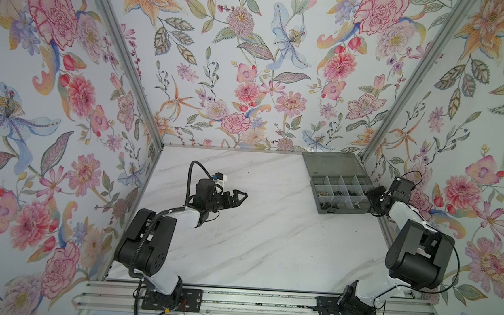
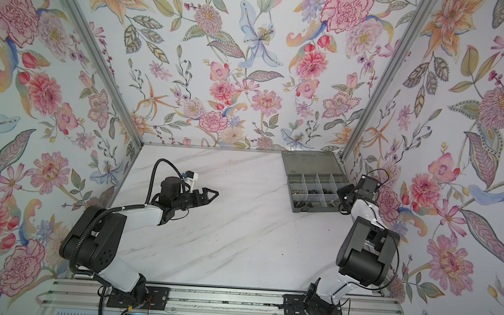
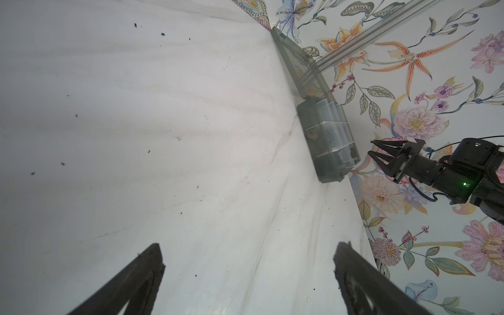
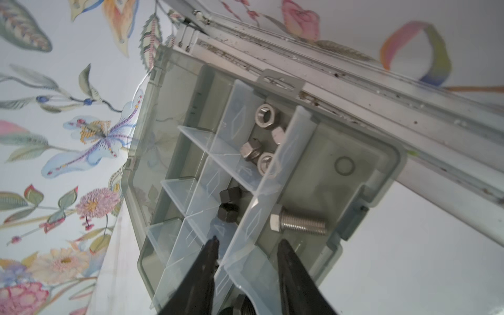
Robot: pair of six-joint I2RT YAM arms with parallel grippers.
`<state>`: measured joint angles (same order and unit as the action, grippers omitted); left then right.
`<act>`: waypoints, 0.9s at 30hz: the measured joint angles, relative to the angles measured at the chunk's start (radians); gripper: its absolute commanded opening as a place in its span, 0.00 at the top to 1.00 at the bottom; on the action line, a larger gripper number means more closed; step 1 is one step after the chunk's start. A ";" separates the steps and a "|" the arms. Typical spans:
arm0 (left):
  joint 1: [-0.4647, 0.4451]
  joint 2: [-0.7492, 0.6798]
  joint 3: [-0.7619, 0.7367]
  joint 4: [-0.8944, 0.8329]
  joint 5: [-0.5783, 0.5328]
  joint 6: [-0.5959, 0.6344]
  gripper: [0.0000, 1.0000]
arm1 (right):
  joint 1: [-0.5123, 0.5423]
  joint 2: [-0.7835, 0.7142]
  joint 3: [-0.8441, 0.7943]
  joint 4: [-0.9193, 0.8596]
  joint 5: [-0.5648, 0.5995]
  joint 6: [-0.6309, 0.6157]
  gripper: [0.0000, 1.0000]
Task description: Sort the screws and nuts into containers
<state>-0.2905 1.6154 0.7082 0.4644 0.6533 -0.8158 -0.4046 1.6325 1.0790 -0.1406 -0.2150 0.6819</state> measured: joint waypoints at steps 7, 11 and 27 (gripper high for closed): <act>0.000 -0.024 0.006 -0.023 -0.006 0.016 0.01 | 0.009 -0.192 -0.045 -0.088 -0.094 -0.234 0.54; 0.000 -0.066 0.005 -0.029 -0.013 0.024 0.01 | 0.006 -0.338 -0.123 -0.116 -0.208 -0.360 0.09; 0.000 -0.257 -0.061 -0.097 -0.259 0.146 0.01 | 0.153 -0.713 -0.586 0.278 -0.296 -0.530 0.01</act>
<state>-0.2909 1.3586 0.6472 0.3679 0.3943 -0.6701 -0.2512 0.9192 0.4934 0.1379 -0.5106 0.1516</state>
